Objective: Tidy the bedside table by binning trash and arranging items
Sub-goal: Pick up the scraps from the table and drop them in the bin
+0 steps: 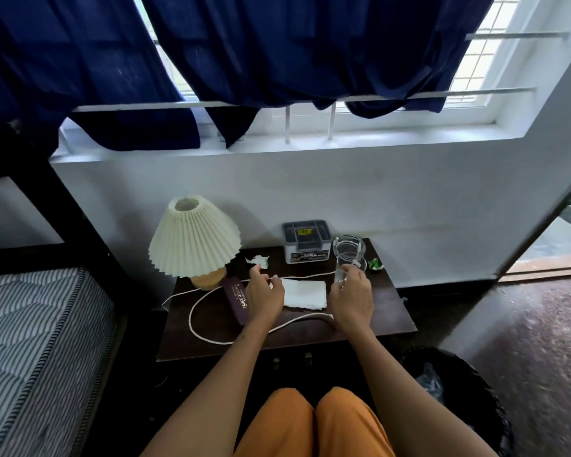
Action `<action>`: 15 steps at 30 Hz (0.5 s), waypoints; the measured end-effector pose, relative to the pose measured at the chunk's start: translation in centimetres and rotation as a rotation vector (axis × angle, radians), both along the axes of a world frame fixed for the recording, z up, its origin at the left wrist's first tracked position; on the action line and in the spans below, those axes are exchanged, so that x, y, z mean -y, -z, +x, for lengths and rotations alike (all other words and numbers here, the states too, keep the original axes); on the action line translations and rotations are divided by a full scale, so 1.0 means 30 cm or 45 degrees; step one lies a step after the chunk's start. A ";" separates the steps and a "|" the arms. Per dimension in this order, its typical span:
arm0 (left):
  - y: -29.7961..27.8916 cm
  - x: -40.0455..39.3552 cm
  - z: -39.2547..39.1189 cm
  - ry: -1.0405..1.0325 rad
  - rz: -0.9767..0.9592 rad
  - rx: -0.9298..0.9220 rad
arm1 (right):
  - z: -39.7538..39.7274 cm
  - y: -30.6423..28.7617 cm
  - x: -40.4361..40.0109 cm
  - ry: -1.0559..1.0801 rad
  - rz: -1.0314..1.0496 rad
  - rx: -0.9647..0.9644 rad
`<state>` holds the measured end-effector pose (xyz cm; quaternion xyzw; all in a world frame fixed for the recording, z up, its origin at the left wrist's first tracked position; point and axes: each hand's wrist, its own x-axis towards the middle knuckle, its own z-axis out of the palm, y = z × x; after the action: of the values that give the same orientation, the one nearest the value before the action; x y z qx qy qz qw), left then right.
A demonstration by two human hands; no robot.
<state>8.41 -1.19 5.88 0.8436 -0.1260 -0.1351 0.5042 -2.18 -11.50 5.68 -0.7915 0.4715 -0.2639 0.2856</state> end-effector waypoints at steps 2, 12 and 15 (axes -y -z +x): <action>0.013 0.023 0.029 0.019 0.072 0.015 | 0.002 0.009 0.042 0.044 -0.028 0.004; 0.160 0.164 0.224 0.144 0.371 0.097 | 0.022 0.122 0.367 0.403 0.216 0.078; 0.217 0.213 0.279 0.144 0.455 0.119 | 0.043 0.183 0.452 0.413 0.315 -0.002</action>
<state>16.77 -7.59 -0.62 0.9167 -0.1705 -0.1440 0.3315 -0.88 -25.05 0.19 -0.6643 0.6219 -0.2460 0.3339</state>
